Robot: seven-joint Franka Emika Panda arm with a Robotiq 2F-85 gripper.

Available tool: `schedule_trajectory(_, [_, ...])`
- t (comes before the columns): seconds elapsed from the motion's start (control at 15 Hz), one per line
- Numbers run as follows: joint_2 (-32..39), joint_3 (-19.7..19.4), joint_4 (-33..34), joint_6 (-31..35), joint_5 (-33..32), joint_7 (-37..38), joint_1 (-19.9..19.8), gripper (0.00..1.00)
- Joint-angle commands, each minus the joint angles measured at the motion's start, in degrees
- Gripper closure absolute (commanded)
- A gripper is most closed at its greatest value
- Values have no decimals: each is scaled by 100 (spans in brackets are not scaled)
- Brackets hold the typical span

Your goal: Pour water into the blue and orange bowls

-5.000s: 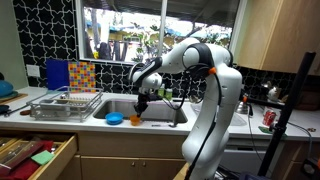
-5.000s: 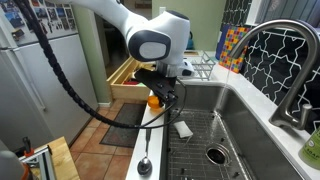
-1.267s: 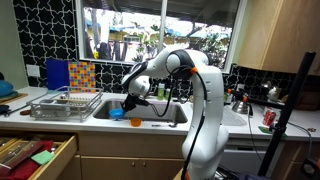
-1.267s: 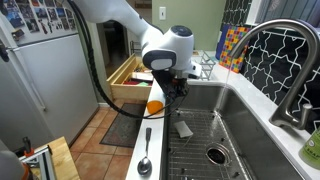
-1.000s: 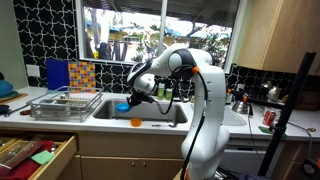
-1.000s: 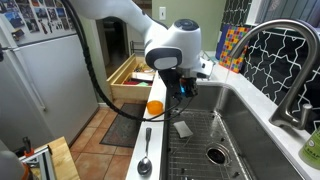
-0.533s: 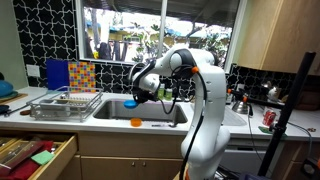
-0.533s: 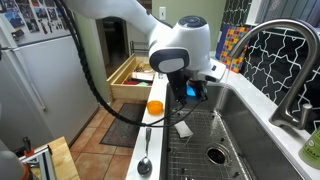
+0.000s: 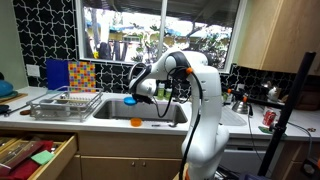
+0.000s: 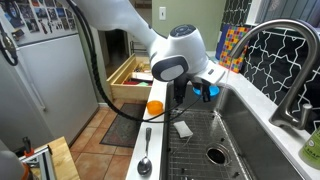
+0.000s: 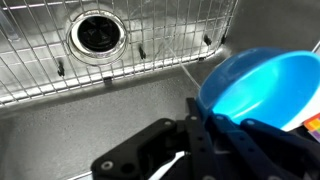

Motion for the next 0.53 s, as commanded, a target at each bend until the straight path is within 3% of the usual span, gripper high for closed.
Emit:
schedule_trajectory(0.0, [374, -538, 171, 26, -671, 1429, 479, 99])
schedule_trajectory(0.47, [548, -785, 534, -214, -791, 2291, 728, 99])
